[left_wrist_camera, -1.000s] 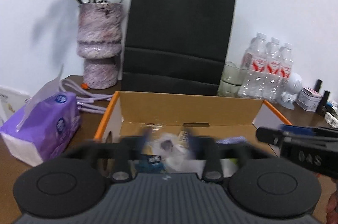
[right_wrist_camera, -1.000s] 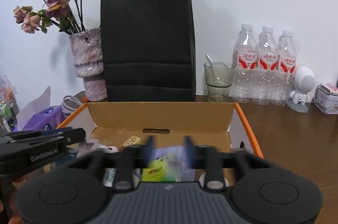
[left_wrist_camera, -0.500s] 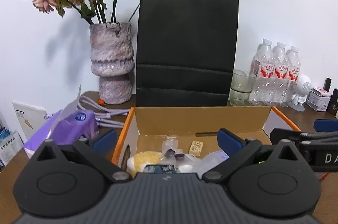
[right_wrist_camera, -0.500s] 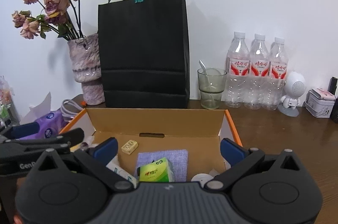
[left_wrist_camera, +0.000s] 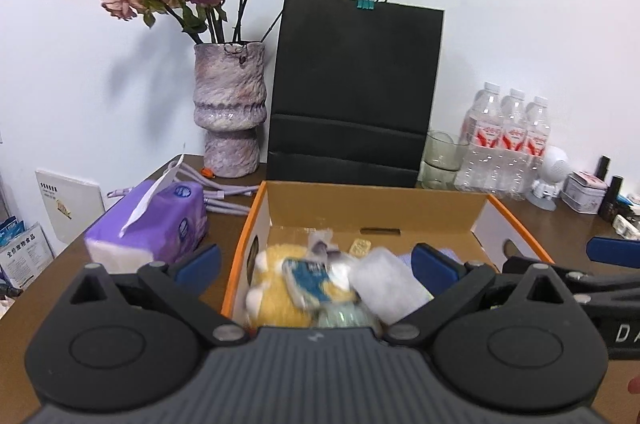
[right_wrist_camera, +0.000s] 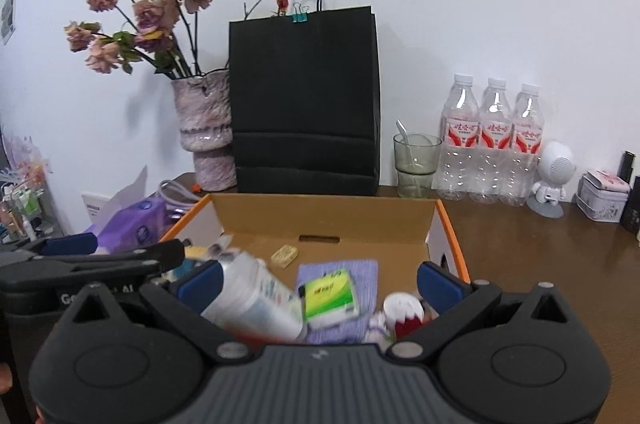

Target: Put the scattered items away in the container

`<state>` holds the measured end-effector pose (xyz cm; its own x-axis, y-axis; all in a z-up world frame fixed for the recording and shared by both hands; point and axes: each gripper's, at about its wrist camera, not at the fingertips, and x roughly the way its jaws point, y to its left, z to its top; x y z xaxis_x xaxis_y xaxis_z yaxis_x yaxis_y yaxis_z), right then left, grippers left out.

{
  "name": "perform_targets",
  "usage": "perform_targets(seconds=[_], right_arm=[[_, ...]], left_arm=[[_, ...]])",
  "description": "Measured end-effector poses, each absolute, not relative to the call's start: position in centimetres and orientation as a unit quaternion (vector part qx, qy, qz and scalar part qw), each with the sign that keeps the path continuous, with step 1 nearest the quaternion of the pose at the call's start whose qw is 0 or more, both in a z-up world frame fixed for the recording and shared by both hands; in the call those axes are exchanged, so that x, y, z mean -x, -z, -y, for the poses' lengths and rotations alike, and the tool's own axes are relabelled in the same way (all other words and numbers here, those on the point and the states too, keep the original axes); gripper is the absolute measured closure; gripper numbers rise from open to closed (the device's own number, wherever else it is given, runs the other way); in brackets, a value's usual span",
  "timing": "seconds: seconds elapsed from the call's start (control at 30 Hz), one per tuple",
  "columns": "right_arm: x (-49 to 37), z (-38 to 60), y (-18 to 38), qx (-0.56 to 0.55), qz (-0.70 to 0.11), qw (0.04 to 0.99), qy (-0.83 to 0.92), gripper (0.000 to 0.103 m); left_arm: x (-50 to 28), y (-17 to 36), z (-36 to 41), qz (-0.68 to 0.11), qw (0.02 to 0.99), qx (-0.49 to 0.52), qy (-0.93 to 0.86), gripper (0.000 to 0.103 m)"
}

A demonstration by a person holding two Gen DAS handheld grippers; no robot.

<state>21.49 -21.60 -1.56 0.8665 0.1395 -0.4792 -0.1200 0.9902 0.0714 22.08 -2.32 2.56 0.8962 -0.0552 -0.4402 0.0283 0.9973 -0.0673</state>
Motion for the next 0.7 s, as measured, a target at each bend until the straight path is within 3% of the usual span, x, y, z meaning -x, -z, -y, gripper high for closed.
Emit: perform_targets(seconds=[0.33, 0.7], right_arm=[[-11.8, 21.3, 1.3, -0.027, -0.247, 0.967, -0.057, 0.0], [-5.7, 19.8, 3.9, -0.013, -0.254, 0.966, -0.044, 0.0]], left_arm=[[-12.9, -1.4, 2.1, -0.235, 0.971, 0.029, 0.04, 0.0], [-8.4, 1.0, 0.9, -0.264, 0.963, 0.025, 0.038, 0.0]])
